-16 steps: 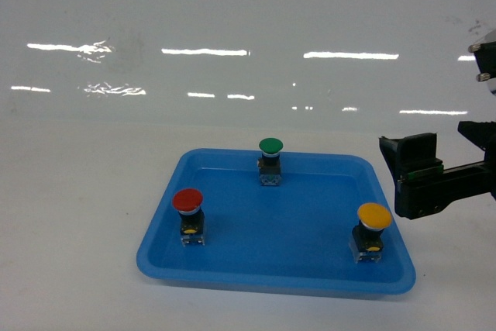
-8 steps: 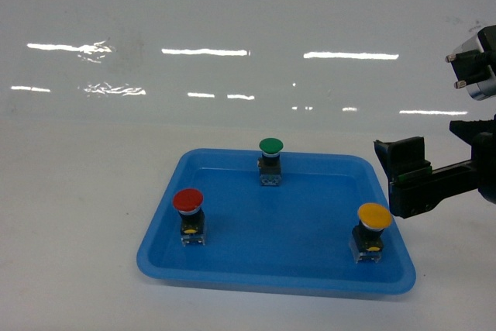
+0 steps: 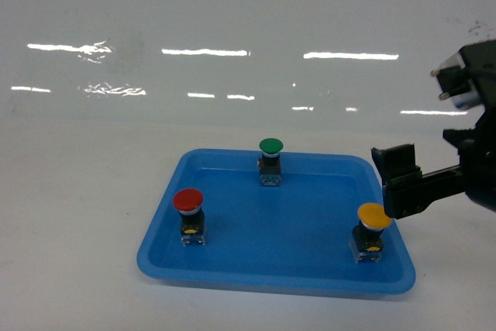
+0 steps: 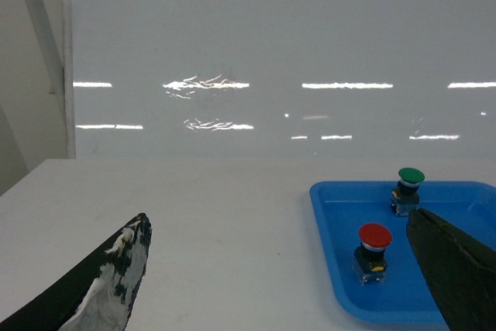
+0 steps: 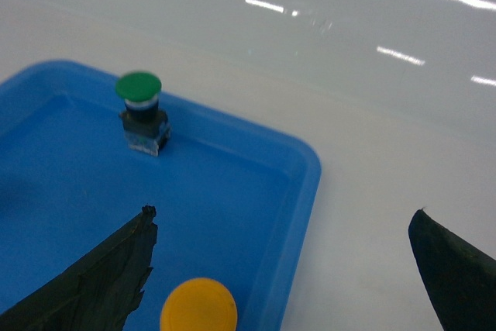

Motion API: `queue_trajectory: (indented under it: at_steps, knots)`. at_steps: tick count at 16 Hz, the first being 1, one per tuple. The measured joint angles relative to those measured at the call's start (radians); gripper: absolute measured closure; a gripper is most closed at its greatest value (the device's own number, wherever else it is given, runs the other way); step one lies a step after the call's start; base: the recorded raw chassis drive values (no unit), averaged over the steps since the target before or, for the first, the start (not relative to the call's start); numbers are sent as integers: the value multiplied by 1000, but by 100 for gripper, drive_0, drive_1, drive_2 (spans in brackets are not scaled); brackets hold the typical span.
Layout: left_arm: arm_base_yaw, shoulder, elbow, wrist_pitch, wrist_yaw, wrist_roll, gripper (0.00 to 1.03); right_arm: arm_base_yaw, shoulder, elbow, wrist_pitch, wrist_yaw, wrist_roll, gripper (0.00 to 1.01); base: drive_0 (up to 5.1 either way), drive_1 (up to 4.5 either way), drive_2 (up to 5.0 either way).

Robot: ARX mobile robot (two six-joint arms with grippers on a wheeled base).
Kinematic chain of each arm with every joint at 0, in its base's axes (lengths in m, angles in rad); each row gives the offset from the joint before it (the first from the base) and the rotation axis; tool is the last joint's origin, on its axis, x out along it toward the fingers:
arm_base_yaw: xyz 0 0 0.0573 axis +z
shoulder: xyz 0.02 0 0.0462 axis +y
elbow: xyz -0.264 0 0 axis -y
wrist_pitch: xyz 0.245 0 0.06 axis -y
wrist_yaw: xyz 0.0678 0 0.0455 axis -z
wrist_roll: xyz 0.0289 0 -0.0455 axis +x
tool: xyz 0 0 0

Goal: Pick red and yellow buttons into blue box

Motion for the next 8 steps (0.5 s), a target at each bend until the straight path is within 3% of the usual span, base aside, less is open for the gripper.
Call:
queue_trajectory:
  at_steps: [4,8]
  knots:
    - [0,0,0,0,0,0,5,-1,126,68,-31,-29,-11,3,0,0,0]
    - [0,0,0,-1,0,0,5,39,182,150,-71,-72,-20,3,0,0,0]
